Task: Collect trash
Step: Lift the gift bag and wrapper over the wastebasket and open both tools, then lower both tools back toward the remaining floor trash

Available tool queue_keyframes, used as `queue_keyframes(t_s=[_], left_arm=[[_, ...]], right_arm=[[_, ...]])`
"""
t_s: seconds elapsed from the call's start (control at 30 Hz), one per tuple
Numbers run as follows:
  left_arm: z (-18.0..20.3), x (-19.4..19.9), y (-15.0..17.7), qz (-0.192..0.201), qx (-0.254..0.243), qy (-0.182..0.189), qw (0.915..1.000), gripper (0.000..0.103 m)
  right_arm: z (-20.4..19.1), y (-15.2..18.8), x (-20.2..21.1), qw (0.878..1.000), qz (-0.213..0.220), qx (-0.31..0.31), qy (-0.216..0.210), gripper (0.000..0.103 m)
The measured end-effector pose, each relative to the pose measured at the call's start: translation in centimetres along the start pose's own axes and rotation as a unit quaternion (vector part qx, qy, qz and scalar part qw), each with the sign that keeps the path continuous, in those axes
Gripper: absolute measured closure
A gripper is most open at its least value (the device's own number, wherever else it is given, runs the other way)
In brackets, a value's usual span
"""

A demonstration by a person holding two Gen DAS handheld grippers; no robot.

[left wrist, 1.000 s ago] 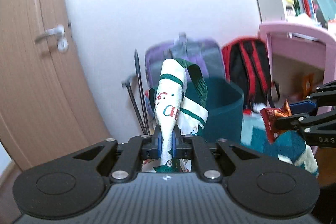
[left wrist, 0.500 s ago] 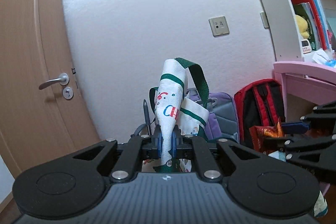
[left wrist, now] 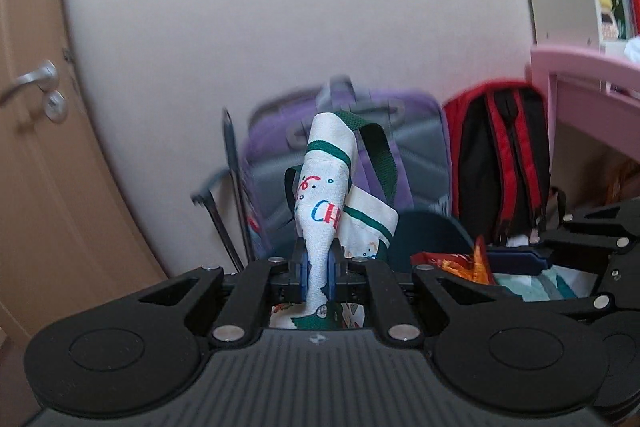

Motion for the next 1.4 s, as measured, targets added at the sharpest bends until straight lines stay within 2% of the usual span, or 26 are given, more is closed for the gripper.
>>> queue_keyframes(t_s=[0.33,0.57,0.7,0.77,0.93,0.97,1.03,1.4], left_arm=[[-0.2,-6.2,2.9,-0.102,0.008,0.019,0.9945,0.094],[0.1,-8.4,3.6,-0.156,0.011,0.026,0.9873,0.092],[0.4,-8.8,3.8,-0.165,0.019,0.036,0.9854,0.091],[0.5,-8.8,3.9,-0.171,0.023,0.035,0.9844,0.09],[0.4,-7.8,3.8,-0.167,0.039,0.037,0.9844,0.081],[0.3,-7.5,3.7,-0.166,0.043,0.037,0.9845,0.076],[0.2,-6.5,3.5,-0.159,0.046,0.037,0.9855,0.072],[-1.4,0.9,2.7,-0.129,0.057,0.039,0.9892,0.072]], right_arm=[[0.2,1.2,-4.7,0.998,-0.06,0.01,-0.026,0.074],[0.2,2.0,-5.9,0.996,-0.077,0.021,-0.038,0.071],[0.0,2.1,-5.8,0.996,-0.073,0.043,-0.038,0.061],[-0.2,2.3,-5.7,0.995,-0.073,0.051,-0.035,0.06],[-0.3,2.6,-4.9,0.996,-0.069,0.049,-0.034,0.057],[-0.3,2.6,-4.6,0.996,-0.067,0.048,-0.033,0.056],[-0.4,2.6,-3.9,0.996,-0.064,0.045,-0.032,0.054],[-1.0,1.5,3.2,0.998,-0.031,0.034,-0.049,0.051]])
Point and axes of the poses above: each gripper's, at about its wrist camera, not at the fingertips, and x roughly against the way its jaws point, z to its right, y to its underside, the point moved 2 cm from there along -x, roughly the way its jaws point, and after that the axes turned 9 degrees about x, right-handed, at the moved point
